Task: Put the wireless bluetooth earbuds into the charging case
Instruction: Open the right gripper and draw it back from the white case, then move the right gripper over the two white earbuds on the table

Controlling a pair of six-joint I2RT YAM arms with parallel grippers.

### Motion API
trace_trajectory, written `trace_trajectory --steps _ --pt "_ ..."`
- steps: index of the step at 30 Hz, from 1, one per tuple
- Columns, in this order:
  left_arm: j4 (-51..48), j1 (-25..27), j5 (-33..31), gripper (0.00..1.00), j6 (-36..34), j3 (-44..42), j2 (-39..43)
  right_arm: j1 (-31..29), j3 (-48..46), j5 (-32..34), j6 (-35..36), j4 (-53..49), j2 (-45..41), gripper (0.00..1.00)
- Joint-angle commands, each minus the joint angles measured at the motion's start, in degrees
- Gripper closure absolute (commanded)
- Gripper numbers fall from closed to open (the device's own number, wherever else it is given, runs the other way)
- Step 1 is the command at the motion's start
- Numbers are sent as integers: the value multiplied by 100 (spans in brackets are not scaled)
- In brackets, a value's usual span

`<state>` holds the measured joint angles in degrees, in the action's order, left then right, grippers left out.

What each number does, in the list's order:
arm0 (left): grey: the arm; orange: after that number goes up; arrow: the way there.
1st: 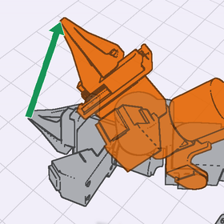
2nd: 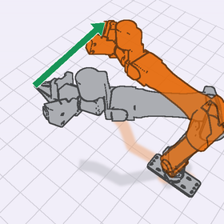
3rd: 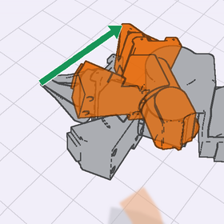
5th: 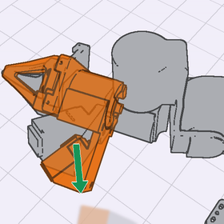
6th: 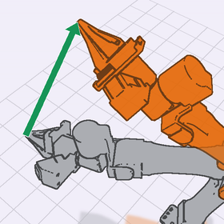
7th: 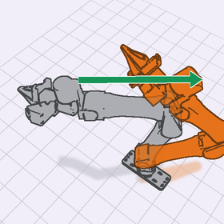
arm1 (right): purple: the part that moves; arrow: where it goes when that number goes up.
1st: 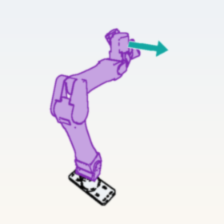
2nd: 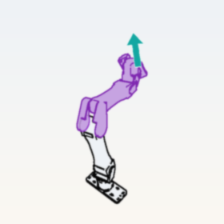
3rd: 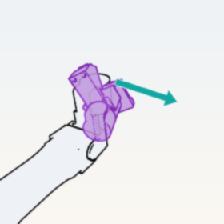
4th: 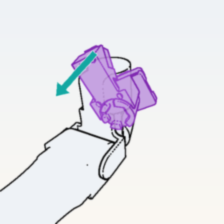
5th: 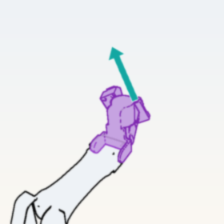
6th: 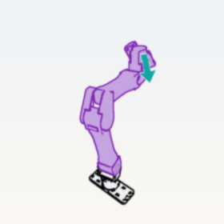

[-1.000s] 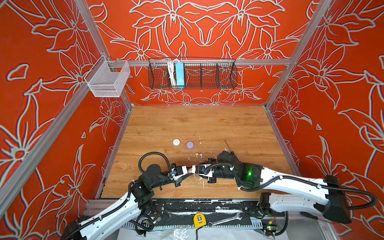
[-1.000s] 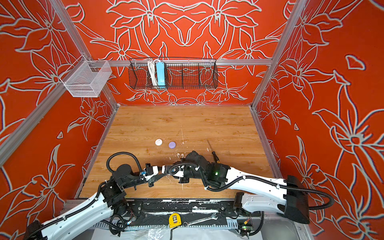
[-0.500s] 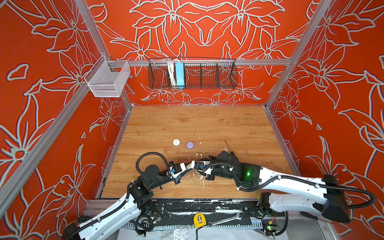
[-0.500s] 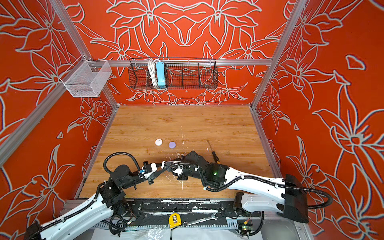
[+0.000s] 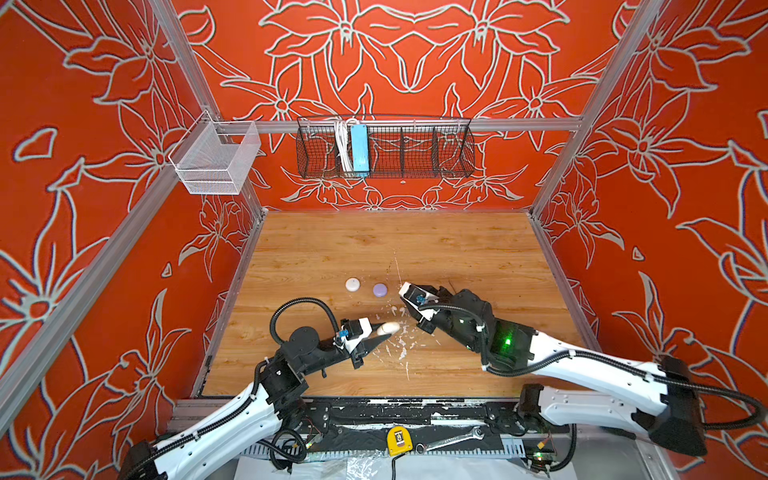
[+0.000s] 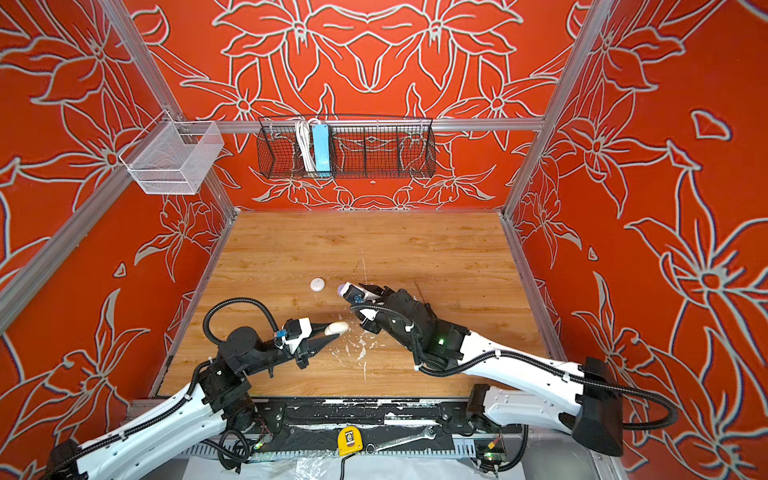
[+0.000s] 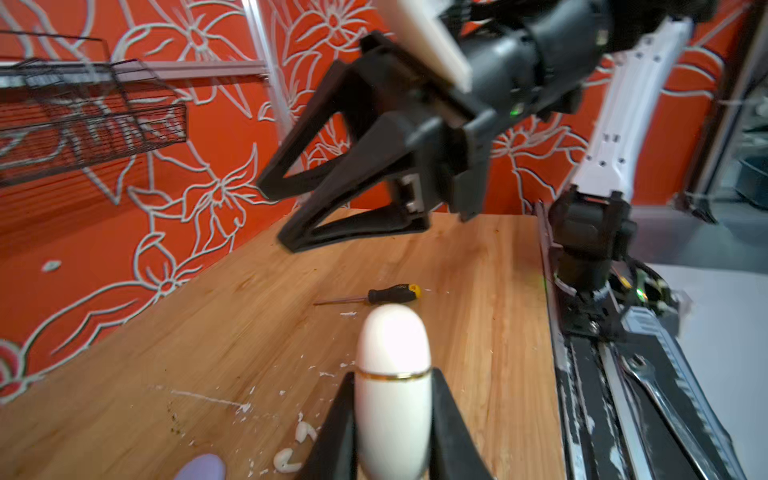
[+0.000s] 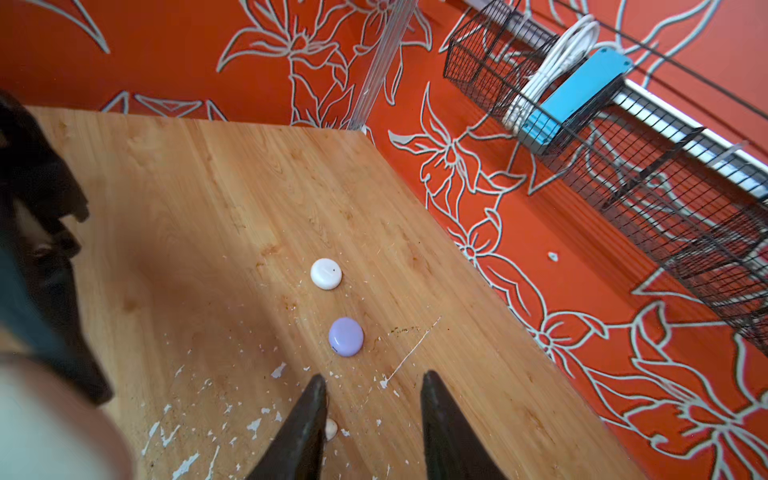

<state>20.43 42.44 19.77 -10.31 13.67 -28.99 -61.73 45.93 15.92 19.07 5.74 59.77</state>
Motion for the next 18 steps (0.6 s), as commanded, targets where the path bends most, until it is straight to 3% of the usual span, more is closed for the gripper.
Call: trace_trajectory --steps 1,3,8,15,18 --pt "340 -56 -579 100 277 -135 233 -23 -201 18 -599 156 -514 52" --pt "580 -315 -237 100 72 -355 303 -23 -329 -392 -880 35 -776 50" --pt "248 -1410 2029 100 -272 -183 6 -23 -983 -1624 -1274 290 -1392 41" --pt "-65 -1525 3021 100 -878 466 -1045 -18 -1213 -2701 -1135 622 -1303 37" --pt "1 -1528 3212 100 -947 574 -1184 -23 -945 -2642 -1092 475 -943 35"
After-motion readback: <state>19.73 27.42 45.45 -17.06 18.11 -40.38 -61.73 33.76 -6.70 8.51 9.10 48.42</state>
